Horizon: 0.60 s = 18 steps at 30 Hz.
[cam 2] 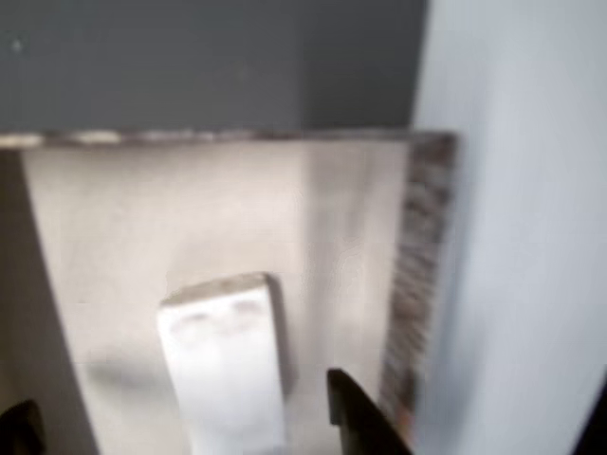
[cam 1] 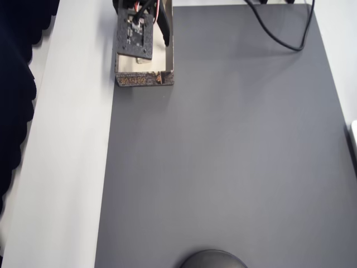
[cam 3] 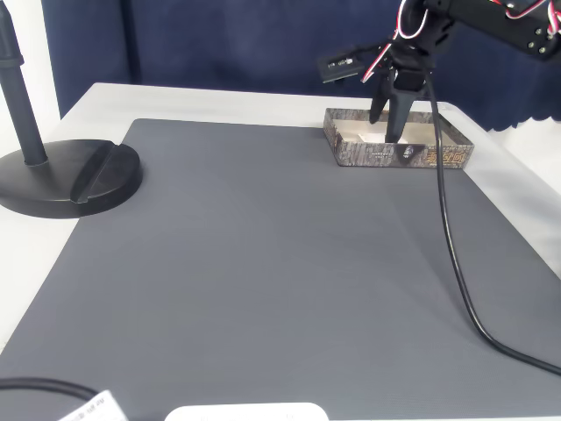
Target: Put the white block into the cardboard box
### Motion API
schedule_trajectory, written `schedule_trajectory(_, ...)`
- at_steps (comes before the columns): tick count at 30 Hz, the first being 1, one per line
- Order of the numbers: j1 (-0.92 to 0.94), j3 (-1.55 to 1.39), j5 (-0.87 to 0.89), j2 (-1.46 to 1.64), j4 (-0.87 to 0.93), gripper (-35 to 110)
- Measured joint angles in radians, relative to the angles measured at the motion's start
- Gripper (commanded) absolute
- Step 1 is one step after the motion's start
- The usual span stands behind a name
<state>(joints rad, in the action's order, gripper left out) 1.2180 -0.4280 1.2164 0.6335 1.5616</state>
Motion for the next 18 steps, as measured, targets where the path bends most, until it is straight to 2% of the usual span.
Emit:
schedule_trajectory(12, -0.04, -0.141, -0.086, 0.227, 0.0, 36)
schedule_trajectory(18, -0.075, -0.261, -0.17, 0.379, 0.011, 27)
